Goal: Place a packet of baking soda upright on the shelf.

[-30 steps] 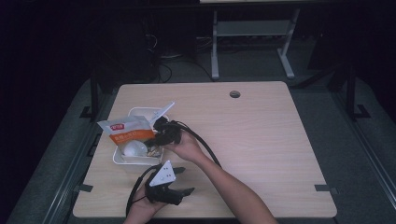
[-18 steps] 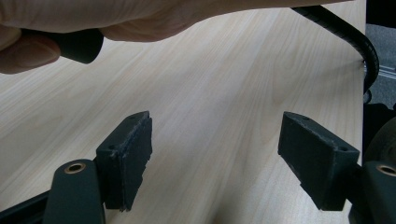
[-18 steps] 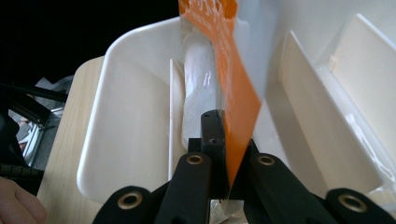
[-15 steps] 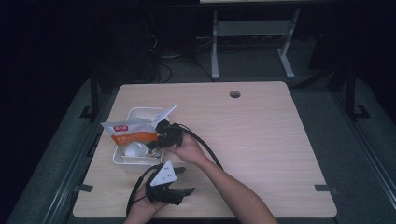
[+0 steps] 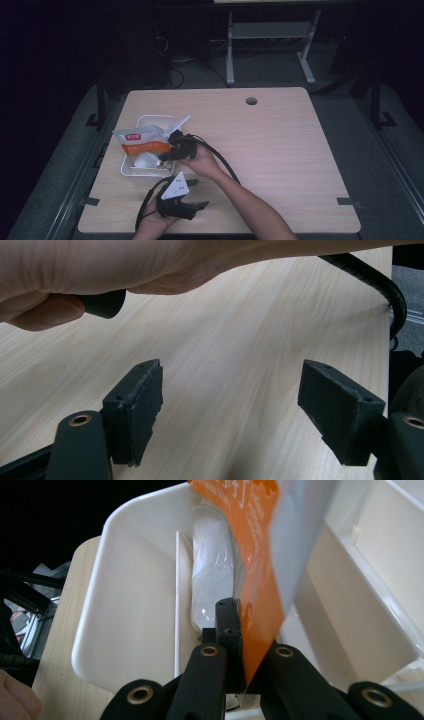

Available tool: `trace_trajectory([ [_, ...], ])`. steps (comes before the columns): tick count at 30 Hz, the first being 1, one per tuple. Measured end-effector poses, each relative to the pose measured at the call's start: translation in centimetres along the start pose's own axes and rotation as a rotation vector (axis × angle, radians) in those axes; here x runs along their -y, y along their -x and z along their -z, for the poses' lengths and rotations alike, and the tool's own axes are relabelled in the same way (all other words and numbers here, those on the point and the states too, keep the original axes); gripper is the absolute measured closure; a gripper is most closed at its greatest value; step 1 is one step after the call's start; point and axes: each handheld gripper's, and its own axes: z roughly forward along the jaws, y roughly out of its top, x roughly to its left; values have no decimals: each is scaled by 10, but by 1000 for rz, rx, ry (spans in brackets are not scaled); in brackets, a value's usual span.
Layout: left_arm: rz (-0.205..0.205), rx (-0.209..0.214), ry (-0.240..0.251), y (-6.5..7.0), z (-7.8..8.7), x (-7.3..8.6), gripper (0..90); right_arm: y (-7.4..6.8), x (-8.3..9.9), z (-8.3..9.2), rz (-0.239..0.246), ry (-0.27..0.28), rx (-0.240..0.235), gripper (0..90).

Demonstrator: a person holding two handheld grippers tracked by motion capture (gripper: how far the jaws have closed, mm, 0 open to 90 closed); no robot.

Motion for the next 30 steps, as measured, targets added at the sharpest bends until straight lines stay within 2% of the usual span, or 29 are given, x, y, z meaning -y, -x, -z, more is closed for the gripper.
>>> trace_trajectory([
  [12, 0, 2, 3, 0, 1, 0, 252, -1, -3, 2, 6, 14, -3, 885],
  [20, -2, 5, 0, 1, 0, -1, 252, -1, 1, 1, 8, -13, 8, 886],
  [23, -2, 5, 0, 0, 0, 0, 252, -1, 1, 4, -14, 19, -11, 806],
  [30, 5, 5, -1, -1, -1, -1, 249, -2, 1, 20, -9, 70, -7, 737],
])
